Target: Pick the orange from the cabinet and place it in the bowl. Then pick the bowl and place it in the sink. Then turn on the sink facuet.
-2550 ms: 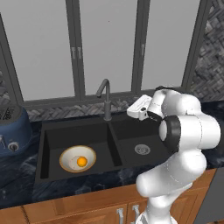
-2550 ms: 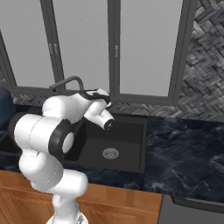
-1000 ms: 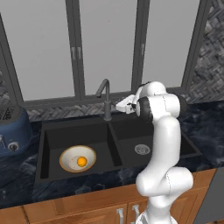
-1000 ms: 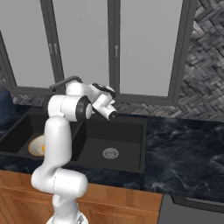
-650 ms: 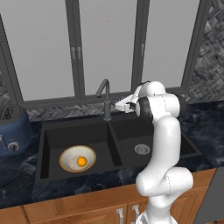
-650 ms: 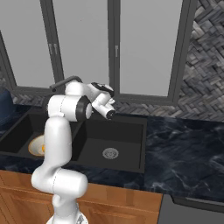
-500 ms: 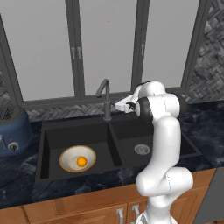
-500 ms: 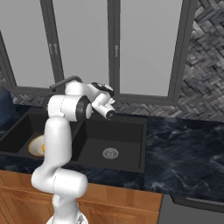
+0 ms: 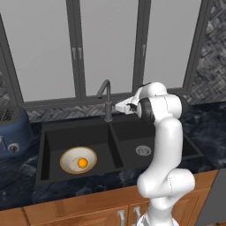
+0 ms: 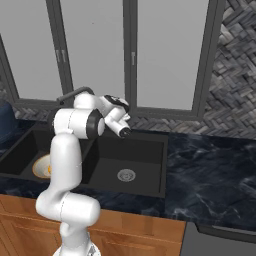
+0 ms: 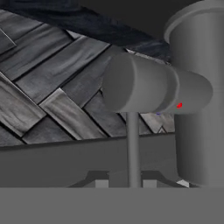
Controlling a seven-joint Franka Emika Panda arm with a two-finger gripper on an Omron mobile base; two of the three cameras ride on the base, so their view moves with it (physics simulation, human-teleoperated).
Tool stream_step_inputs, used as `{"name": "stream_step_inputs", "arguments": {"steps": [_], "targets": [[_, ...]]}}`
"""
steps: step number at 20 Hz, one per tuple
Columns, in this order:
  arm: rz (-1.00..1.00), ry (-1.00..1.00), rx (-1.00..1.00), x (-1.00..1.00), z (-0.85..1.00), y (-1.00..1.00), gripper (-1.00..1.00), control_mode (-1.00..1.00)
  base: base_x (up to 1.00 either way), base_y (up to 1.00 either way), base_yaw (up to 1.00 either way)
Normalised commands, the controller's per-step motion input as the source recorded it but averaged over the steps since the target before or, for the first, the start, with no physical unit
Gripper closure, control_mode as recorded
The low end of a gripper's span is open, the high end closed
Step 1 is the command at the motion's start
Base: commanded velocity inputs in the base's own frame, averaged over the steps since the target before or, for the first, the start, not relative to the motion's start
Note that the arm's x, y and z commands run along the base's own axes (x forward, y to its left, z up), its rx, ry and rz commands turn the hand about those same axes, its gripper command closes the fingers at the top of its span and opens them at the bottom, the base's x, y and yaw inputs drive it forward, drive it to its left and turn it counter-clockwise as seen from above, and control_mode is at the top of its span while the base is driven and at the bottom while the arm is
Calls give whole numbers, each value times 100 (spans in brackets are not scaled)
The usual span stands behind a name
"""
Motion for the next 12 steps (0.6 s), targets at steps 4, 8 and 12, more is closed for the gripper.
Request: {"name": "stream_step_inputs", "arguments": {"steps": [4, 8, 12], "targets": [[-3, 7, 17, 0, 0, -68, 100, -100, 0, 0, 0], [-4, 11, 21, 0, 0, -84, 100, -100, 0, 0, 0], [-3, 11, 21, 0, -4, -88, 100, -100, 0, 0, 0]]}}
